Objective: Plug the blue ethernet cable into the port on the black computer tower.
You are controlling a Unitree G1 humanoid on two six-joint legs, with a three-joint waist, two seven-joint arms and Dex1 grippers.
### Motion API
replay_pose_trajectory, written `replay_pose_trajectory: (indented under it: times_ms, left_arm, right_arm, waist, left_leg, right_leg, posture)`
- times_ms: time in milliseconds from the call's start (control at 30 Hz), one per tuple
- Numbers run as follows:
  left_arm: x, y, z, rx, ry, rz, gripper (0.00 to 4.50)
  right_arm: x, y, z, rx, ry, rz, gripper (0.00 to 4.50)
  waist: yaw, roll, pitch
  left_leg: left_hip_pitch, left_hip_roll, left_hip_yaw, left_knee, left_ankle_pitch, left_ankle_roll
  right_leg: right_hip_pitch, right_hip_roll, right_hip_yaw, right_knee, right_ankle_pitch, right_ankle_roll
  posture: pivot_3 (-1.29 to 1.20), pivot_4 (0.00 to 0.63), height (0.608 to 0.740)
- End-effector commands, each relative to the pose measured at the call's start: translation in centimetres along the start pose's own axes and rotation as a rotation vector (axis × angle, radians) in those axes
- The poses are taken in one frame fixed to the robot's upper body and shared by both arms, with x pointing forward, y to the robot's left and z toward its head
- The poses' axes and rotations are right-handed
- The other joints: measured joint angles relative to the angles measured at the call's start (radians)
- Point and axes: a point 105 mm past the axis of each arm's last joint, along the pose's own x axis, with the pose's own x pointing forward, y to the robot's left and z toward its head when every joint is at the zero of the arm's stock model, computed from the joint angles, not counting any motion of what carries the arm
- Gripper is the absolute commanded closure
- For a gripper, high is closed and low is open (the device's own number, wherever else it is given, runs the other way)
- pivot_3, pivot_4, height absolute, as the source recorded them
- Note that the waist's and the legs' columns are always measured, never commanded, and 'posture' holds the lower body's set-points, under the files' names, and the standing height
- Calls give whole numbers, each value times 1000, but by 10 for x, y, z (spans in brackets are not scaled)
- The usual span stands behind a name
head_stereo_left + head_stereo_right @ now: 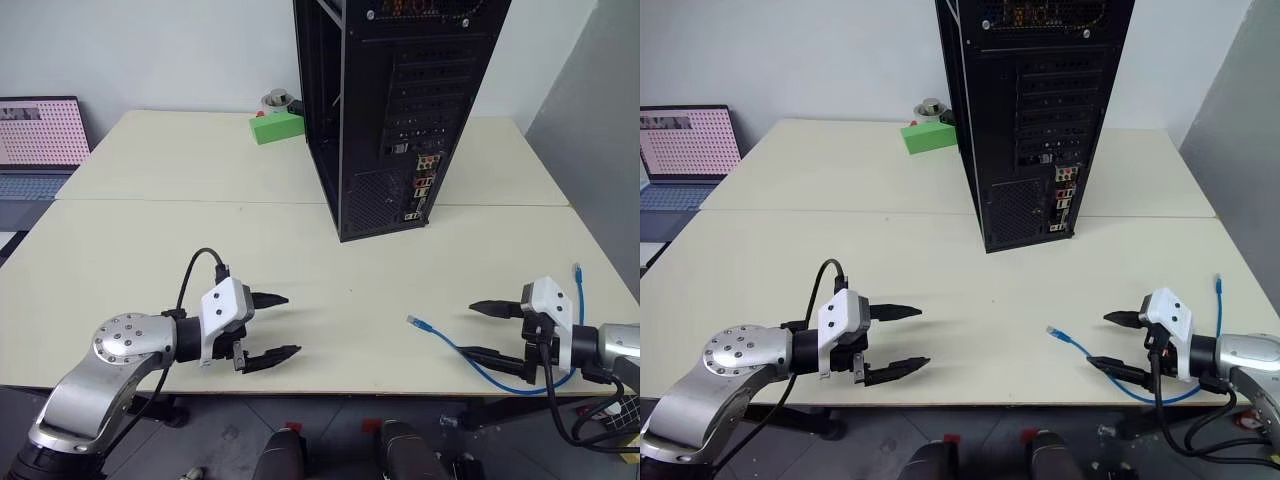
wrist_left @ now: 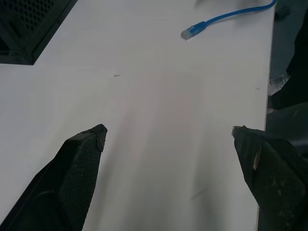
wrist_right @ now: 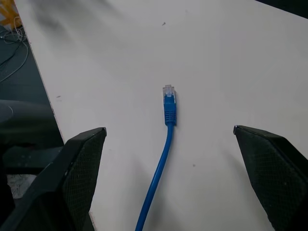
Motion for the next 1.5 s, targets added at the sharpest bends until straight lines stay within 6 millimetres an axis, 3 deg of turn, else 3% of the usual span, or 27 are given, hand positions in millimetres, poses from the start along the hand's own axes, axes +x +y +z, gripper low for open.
replay_pose_trajectory:
  times_ms: [33,333,533,833,1333,1500]
  left_arm:
    - [-3,-1,15,43,-35,-16,29]
    - [0,-3,9,69,3,-30,29]
    - [10,-2,8,78,-4,-24,29]
    - [21,-11,12,86,-27,-92,29]
    - [31,-16,7,115,-16,-119,29]
    - [39,-9,9,108,-35,-95,0]
  right_arm:
    - [-5,-1,6,-33,-18,-15,0]
    - [-4,4,9,-30,-17,-5,0]
    - [8,14,12,-20,-45,4,0]
    - [26,19,-5,-3,-20,-20,0]
    - [53,6,-32,15,32,-70,0]
    - [56,4,-34,-14,42,-76,1262]
  waist:
    - [0,0,0]
    - [0,0,0]
    - [2,0,0]
    - [3,0,0]
    - [2,0,0]
    - [4,0,0]
  left_leg:
    - [0,0,0,0,0,0]
    - [0,0,0,0,0,0]
    - [0,0,0,0,0,0]
    - [0,0,0,0,0,0]
    - [1,0,0,1,0,0]
    - [1,0,0,1,0,0]
  right_leg:
    - [0,0,0,0,0,0]
    - [0,0,0,0,0,0]
    - [0,0,0,0,0,0]
    - [0,0,0,1,0,0]
    - [0,0,0,1,0,0]
    - [1,0,0,2,0,0]
  posture:
    - [0,150,740]
    - [0,150,740]
    - [0,150,740]
    - [0,150,740]
    - [0,150,740]
    - [0,150,740]
